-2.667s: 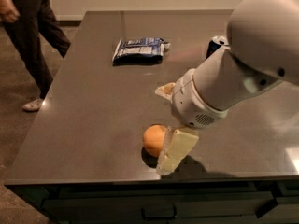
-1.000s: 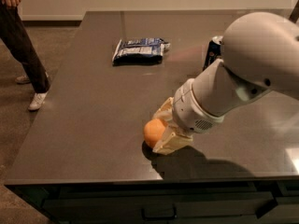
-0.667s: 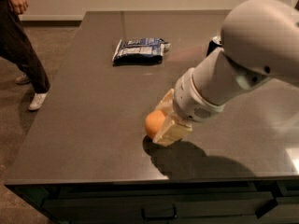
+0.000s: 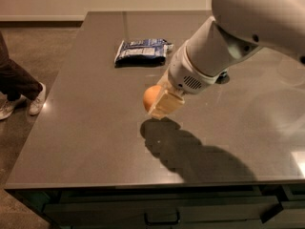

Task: Move orange near blue chip bag

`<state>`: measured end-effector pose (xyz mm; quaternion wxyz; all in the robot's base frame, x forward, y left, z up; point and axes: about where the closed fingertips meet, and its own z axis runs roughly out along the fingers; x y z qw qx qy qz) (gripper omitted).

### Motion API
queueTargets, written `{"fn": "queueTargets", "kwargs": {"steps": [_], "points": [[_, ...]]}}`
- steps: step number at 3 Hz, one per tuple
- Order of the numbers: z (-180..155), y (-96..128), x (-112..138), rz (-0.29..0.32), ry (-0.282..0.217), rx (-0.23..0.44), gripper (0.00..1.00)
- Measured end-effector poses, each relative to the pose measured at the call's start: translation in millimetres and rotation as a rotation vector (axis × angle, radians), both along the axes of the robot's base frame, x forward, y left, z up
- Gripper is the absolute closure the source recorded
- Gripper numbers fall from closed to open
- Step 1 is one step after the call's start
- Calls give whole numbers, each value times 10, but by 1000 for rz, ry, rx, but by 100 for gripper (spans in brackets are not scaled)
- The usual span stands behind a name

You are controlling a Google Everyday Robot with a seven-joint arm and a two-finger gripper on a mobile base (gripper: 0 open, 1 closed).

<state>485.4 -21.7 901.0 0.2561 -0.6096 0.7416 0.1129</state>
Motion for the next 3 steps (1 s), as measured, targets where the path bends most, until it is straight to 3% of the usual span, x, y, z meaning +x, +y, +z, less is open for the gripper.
{"fn": "queueTargets", "kwargs": {"steps": [1, 2, 3], "points": [[0, 0, 0, 0, 0, 0, 100], [56, -23, 22, -14, -29, -43, 100], [137, 22, 231, -38, -86, -65, 100]]}}
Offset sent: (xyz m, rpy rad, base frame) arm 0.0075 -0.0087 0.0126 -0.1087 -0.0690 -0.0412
